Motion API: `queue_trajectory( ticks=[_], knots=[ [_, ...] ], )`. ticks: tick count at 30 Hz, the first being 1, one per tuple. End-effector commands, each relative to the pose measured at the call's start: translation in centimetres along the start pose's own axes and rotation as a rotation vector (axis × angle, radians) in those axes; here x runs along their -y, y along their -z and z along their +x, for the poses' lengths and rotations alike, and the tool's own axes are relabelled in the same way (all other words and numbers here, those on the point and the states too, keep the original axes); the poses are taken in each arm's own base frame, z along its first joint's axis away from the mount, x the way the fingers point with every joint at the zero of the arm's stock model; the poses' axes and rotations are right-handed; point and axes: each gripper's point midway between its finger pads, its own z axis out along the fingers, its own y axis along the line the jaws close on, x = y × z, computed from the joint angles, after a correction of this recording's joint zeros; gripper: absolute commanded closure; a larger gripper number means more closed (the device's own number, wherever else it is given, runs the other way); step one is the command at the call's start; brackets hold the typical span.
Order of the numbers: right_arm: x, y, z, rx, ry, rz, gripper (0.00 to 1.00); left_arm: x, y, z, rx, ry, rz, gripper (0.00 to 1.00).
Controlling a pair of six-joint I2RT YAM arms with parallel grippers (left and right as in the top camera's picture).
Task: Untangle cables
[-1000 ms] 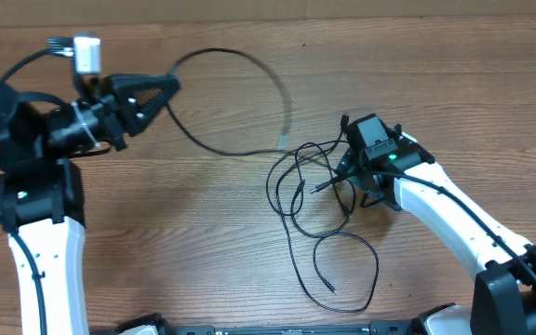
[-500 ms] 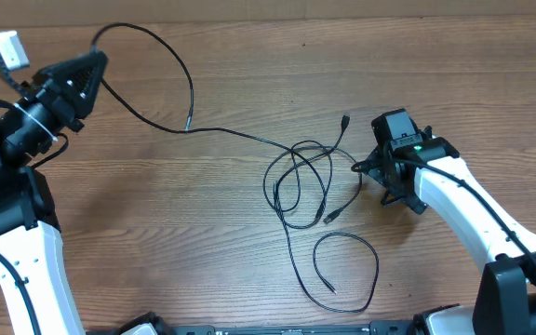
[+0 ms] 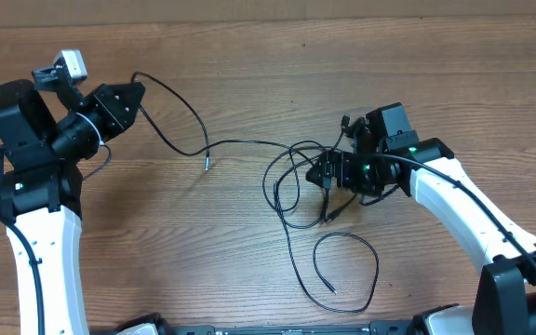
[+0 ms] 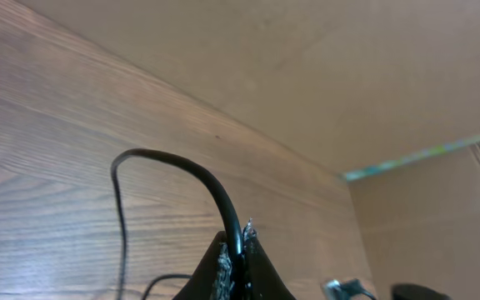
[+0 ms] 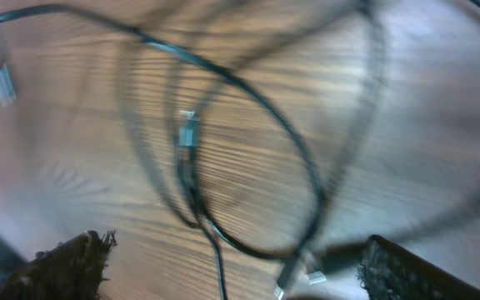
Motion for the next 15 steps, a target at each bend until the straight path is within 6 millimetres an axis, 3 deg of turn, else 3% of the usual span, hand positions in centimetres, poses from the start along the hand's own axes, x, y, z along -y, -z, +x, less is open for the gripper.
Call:
queue_trajectory(
  ticks=[1,3,6,8,15],
  knots=[
    [-1.9,0.3,-1.5,0.055,0.245,-0.069,0.34,-0.2,0.1,-1.0,0.040,-0.023,-0.025,0.96],
    [-0.7,0.3,-2.5,0.092,0.270,0.011,0.38,-0.1,0.1,-1.1,0.043,-0.027,-0.023,0.96],
    [0.8,0.4,-3.3,0.123,0.277,0.106,0.27,0.0,0.1,-1.0,0.038,-0.027,-0.013,0.96],
    [0.8,0.4,-3.3,0.123,0.292,0.108,0.21,0.1,0.1,-1.0,0.036,-0.027,-0.008,0.96],
    [-0.2,-0.3,-2.7,0.103,0.399,0.099,0.27,0.2,0.1,-1.0,0.037,0.015,-0.003,0.96]
  ],
)
